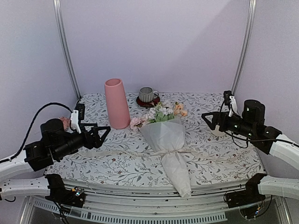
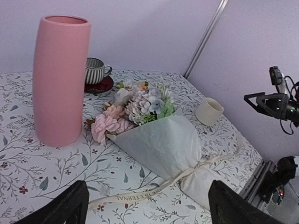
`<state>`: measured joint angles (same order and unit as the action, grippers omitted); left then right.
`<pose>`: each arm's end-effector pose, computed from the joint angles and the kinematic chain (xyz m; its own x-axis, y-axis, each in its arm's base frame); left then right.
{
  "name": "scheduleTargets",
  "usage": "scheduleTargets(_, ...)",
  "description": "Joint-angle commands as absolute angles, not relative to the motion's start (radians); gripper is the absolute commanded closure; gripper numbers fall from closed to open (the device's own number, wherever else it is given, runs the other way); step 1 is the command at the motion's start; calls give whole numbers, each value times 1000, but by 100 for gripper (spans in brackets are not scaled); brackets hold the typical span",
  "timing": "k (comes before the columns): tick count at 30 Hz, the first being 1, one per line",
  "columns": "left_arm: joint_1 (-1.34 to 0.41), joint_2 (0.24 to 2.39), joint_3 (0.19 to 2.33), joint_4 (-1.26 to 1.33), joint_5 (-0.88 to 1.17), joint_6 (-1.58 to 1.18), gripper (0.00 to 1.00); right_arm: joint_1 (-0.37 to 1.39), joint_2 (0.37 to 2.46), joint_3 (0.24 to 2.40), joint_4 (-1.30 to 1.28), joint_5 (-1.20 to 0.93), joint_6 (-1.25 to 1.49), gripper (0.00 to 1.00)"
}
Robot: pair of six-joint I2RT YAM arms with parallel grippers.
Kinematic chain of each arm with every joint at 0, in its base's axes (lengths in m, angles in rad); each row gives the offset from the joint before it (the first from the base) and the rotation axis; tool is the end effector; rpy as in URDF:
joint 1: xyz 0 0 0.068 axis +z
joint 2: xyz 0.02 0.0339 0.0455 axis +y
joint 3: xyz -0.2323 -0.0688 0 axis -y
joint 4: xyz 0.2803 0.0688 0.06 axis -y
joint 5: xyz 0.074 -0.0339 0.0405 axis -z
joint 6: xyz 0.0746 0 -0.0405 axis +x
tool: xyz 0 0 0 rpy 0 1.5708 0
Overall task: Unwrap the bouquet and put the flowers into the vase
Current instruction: Untie the ribbon from the folded wrapping paper.
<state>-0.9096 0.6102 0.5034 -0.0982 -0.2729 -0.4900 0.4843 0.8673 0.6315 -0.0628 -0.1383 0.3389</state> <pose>0.1740 -0.1909 0.2467 -0.3917 -0.2346 -0.8897 0.4688 0.7811 -0.4124 0.2586 0.1477 0.2400 -0.4376 0.1418 -0.8879 -0.4583 0.8144 0.3560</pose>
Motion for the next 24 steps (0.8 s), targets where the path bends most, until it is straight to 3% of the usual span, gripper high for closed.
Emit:
scheduleTargets(1, -917, 671, 452, 75, -110, -445, 9, 510, 886, 605, 32, -305, 304, 2)
scheduleTargets(6, -917, 748, 406, 176, -68, -458, 11, 578, 948, 625, 28, -351, 258, 8)
scheduleTargets(10, -919, 842, 407, 237, 3, -462, 17, 601, 1056, 654, 20, -397, 239, 25)
scheduleTargets(15, -924, 965, 398, 354, 117, -487, 33, 624, 1178, 712, -1, -436, 212, 49)
scheduleTargets(19, -941, 1066, 415, 385, 129, -489, 42, 669, 1248, 730, 15, -423, 209, 51)
scheduleTargets(24, -980, 1191, 442, 452, 138, -512, 46, 727, 1330, 740, 37, -398, 211, 53)
